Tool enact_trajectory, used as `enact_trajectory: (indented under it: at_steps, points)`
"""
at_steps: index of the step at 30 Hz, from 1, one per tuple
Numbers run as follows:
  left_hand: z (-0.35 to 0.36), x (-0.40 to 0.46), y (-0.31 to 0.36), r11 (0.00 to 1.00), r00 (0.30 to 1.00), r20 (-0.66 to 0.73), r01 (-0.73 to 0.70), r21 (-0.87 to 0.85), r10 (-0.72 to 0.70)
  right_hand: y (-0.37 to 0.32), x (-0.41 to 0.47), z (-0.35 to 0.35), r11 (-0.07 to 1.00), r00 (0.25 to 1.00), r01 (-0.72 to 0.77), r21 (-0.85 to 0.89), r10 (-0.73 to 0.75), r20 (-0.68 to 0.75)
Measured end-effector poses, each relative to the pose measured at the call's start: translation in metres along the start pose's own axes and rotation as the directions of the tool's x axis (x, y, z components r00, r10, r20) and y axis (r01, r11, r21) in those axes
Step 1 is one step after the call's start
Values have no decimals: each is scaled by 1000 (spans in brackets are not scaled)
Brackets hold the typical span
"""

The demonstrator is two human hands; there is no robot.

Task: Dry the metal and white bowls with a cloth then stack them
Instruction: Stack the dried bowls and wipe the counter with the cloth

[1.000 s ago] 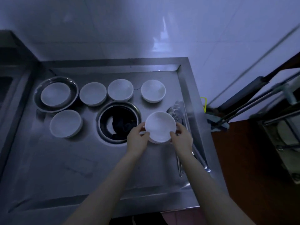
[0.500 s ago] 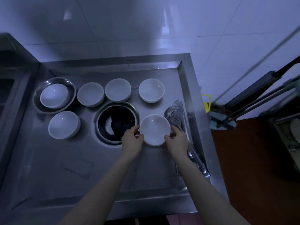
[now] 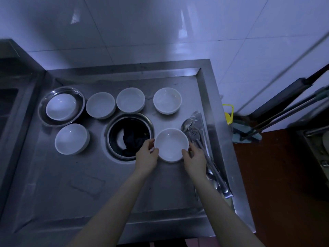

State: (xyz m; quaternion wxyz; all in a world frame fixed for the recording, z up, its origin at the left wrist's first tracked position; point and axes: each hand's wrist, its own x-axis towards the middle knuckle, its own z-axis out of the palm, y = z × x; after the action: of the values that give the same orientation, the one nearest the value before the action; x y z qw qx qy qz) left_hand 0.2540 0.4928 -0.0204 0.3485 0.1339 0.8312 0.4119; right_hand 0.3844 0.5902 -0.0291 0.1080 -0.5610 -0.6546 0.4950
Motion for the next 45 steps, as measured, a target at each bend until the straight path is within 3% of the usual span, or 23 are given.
enact_trajectory:
  at_steps: [4, 12, 17, 23, 28, 31, 37, 45]
  points:
    - [0, -3, -1, 998, 1000, 29, -3, -68, 5, 1, -8, 7, 998, 997, 63, -8, -63, -32]
    - [-29, -4, -9, 985, 998, -48, -42, -168, 35, -25, -19, 27, 990, 987, 140, -6, -140, -82]
    - [-100, 9, -13, 975, 983, -155, -127, -183, 99, -80, -26, 77, 976, 976, 217, 13, -217, -24]
    - [-237, 45, -31, 935, 962, -252, -186, -302, 110, -168, -39, 191, 917, 917, 399, -16, -398, 26]
    - [-339, 96, -47, 947, 950, -288, -197, -255, 121, -240, -33, 287, 955, 950, 282, 91, -291, 110]
    - [-372, 131, -53, 966, 948, -300, -173, -194, 110, -269, -19, 326, 959, 953, 282, -17, -277, 124]
    - [-394, 187, -75, 969, 984, -175, -86, -231, 46, -279, 15, 373, 964, 961, 235, -125, -212, 176]
    - [-396, 202, -87, 965, 993, -117, -35, -260, 5, -276, 26, 386, 965, 975, 192, -180, -166, 150]
